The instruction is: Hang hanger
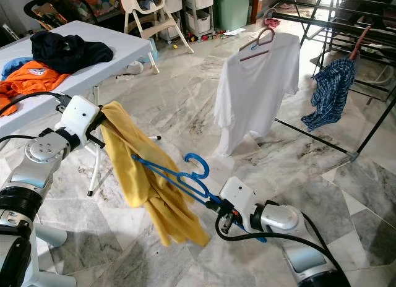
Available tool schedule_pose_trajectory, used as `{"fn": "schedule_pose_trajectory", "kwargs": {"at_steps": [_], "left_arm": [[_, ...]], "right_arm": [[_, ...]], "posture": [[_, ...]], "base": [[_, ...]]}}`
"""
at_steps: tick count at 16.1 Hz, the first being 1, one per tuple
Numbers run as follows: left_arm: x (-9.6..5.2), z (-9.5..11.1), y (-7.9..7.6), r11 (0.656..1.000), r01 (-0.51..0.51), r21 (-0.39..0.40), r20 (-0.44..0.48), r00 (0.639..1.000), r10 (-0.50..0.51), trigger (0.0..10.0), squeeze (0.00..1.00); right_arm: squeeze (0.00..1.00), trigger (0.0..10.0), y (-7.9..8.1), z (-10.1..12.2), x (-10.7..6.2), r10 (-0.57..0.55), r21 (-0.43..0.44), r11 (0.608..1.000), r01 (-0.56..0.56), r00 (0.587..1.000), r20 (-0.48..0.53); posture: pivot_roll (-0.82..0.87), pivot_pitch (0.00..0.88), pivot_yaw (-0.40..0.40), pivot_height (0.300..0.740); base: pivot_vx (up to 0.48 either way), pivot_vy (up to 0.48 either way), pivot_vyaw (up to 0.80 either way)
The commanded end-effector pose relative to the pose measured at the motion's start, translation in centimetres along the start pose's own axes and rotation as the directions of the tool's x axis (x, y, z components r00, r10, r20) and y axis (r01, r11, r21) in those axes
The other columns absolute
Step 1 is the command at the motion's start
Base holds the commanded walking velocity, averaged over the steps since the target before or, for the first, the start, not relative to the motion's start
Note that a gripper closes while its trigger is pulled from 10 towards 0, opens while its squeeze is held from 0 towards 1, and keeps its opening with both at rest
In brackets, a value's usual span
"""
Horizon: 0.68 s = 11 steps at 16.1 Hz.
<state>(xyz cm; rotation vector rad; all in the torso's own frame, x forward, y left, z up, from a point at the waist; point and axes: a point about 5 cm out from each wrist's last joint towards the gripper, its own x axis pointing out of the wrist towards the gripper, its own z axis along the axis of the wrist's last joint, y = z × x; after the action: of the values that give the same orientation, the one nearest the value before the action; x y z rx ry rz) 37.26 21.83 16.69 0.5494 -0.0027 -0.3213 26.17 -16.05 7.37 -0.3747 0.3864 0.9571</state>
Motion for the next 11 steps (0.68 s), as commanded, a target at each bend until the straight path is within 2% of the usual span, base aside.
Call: {"fn": "schedule_pose_trajectory", "kwargs": {"at_steps": [1, 4, 6, 8, 11], "left_arm": [[-0.2, 1.2, 1.2, 0.999, -0.01, 0.041, 0.053, 0.999, 0.008, 10.0, 0.0], [-0.1, 1.9, 0.3, 0.998, 0.049, 0.046, 0.095, 0.994, -0.054, 10.0, 0.0], [-0.3, 2.0, -0.5, 0.991, 0.106, 0.08, 0.107, 0.988, -0.115, 10.0, 0.0], [-0.6, 2.1, -0.7, 0.988, 0.135, 0.074, 0.115, 0.983, -0.143, 10.0, 0.0], [-0.5, 2.4, -1.5, 0.985, 0.156, 0.071, 0.129, 0.978, -0.165, 10.0, 0.0]], "right_arm": [[0.0, 10.0, 0.1, 0.0, -0.1, 0.023, -0.013, 1.0, -0.023, 1.0, -0.001], [0.0, 10.0, -0.3, -0.3, 0.4, -0.036, -0.025, 0.999, 0.035, 0.999, -0.015], [0.0, 10.0, -0.2, -0.1, 0.8, -0.054, -0.031, 0.998, 0.054, 0.999, -0.002], [0.0, 10.0, -0.6, -0.1, 1.1, -0.108, -0.031, 0.994, 0.108, 0.994, -0.002], [0.0, 10.0, -0.4, 0.3, 2.0, -0.113, -0.016, 0.993, 0.114, 0.993, 0.019]], "posture": [[-0.05, 0.005, 0.153, 0.74], [-0.05, 0.006, 0.155, 0.74], [-0.05, 0.006, 0.155, 0.74], [-0.04, 0.01, 0.152, 0.74], [-0.04, 0.012, 0.149, 0.74]], "base": [[0.0, 0.0, 0.0], [0.0, 0.0, 0.0], [0.0, 0.0, 0.0], [0.0, 0.0, 0.0], [0.0, 0.0, 0.0]]}}
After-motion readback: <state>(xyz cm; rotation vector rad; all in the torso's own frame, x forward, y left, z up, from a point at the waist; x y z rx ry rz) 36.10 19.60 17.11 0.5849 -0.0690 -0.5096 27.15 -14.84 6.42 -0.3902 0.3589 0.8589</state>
